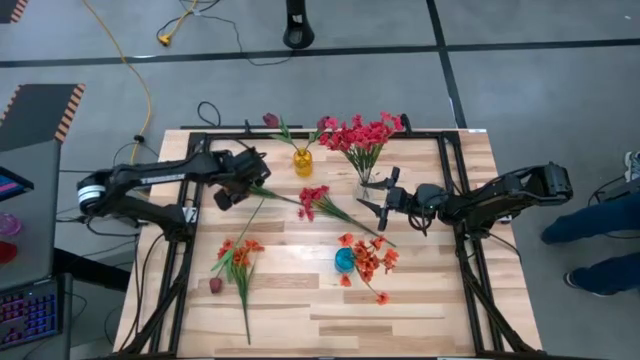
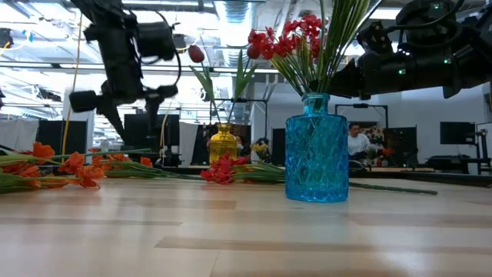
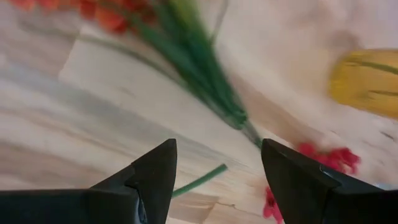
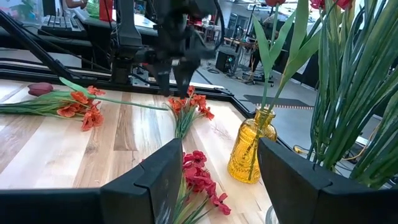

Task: Sort flowers into vase by color
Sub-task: Put the top orange flowers into the blue vase

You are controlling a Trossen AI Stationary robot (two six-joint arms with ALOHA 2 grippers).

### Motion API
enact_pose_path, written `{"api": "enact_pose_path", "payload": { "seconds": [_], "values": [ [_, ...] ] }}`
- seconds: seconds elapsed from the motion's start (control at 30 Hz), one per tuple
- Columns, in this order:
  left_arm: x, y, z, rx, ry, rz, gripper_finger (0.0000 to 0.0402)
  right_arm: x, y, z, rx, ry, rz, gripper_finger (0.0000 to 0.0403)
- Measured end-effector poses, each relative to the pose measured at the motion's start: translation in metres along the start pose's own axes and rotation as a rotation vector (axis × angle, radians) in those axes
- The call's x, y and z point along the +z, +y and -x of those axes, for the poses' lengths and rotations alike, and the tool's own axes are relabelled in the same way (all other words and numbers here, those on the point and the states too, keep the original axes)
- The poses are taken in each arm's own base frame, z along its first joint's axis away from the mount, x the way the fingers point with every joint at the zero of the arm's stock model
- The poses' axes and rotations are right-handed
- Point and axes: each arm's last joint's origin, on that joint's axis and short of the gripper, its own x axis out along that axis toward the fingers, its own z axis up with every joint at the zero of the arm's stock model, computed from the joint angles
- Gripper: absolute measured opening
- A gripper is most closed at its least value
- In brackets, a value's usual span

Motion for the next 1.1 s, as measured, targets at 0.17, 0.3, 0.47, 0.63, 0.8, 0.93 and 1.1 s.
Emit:
{"api": "enact_pose_path", "payload": {
  "seconds": [0.17, 0.3, 0.47, 0.63, 0.8, 0.93, 1.1],
  "values": [
    [0.008, -0.006, -0.024, 0.083, 0.041, 0.099, 0.0222, 0.0, 0.0, 0.0, 0.0, 0.001, 0.0, 0.0235],
    [0.018, -0.011, -0.041, 0.117, 0.053, 0.115, 0.0222, 0.0, 0.0, 0.0, 0.0, 0.001, 0.0, 0.0235],
    [0.031, -0.014, -0.058, 0.141, 0.039, 0.129, 0.0222, 0.0, 0.0, 0.0, 0.0, 0.001, 0.0, 0.0235],
    [0.04, -0.015, -0.068, 0.156, 0.031, 0.125, 0.0222, 0.0, 0.0, 0.0, 0.0, 0.001, 0.0, 0.0235],
    [0.041, -0.014, -0.078, 0.194, 0.056, 0.112, 0.0222, 0.0, 0.0, 0.0, 0.0, 0.001, 0.0, 0.0235],
    [0.04, -0.014, -0.08, 0.201, 0.087, 0.057, 0.0216, 0.0, 0.0, 0.0, 0.001, 0.002, 0.0, 0.0235],
    [0.04, -0.013, -0.08, 0.207, 0.096, -0.004, 0.017, -0.001, 0.0, 0.0, 0.001, 0.005, 0.001, 0.0235]
  ]
}}
